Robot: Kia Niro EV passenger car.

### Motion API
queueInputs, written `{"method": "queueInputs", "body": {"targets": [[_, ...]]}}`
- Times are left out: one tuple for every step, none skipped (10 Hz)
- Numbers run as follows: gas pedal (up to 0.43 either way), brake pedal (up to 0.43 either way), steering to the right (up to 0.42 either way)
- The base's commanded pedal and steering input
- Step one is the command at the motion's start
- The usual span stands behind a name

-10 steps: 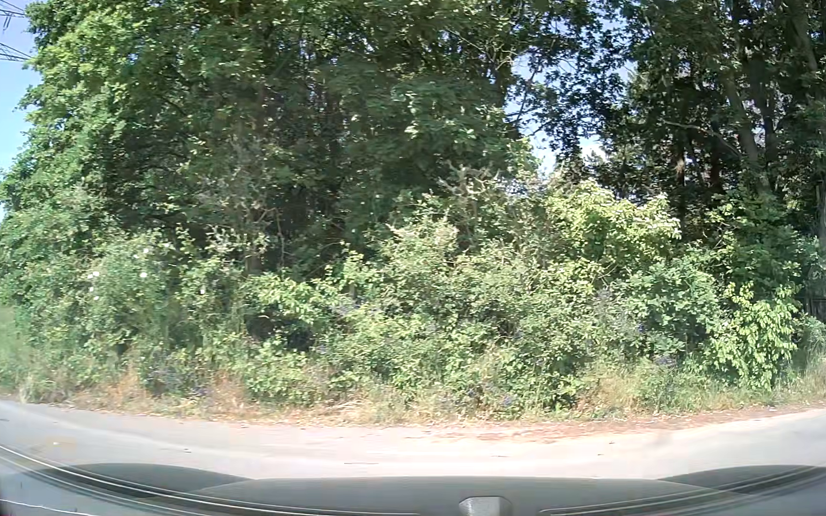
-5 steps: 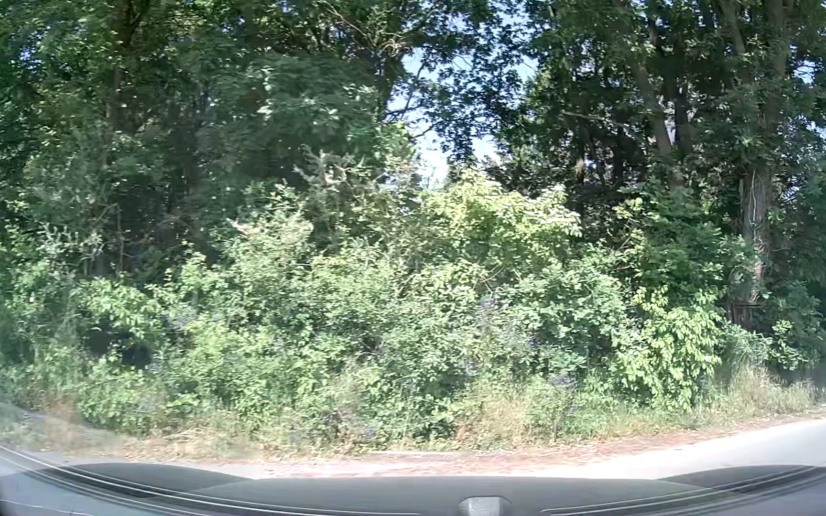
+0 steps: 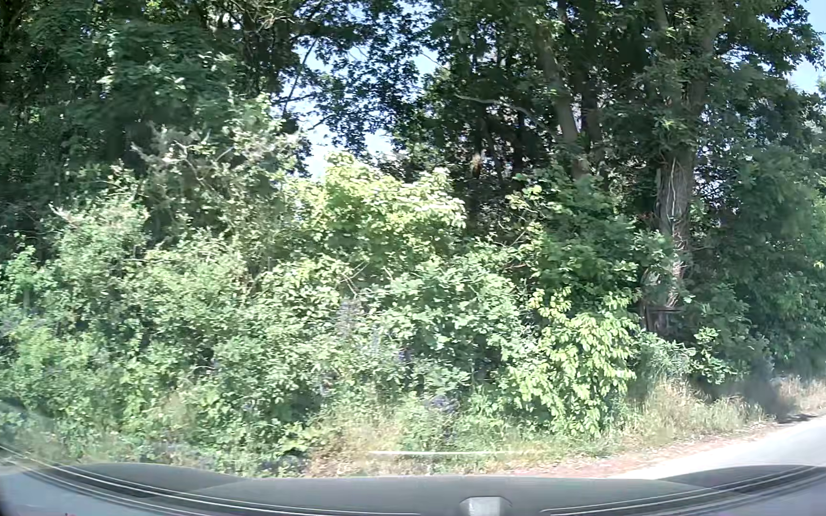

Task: Follow the waypoints while adhering to traffic rules and regulations

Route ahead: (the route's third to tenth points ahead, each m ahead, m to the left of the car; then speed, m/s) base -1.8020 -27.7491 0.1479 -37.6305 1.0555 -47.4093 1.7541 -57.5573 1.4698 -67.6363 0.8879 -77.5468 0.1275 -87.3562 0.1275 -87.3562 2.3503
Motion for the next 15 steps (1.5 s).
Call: {"method": "queueInputs", "body": {"targets": [[0.079, 0.030, 0.611], [0.079, 0.030, 0.611], [0.079, 0.030, 0.611], [0.079, 0.030, 0.611], [0.079, 0.030, 0.611], [0.079, 0.030, 0.611], [0.079, 0.030, 0.613], [0.079, 0.037, 0.614], [0.079, 0.030, 0.616], [0.079, 0.030, 0.622], [0.079, 0.030, 0.626], [0.079, 0.030, 0.627], [0.079, 0.030, 0.627], [0.079, 0.037, 0.628], [0.079, 0.030, 0.629]]}}
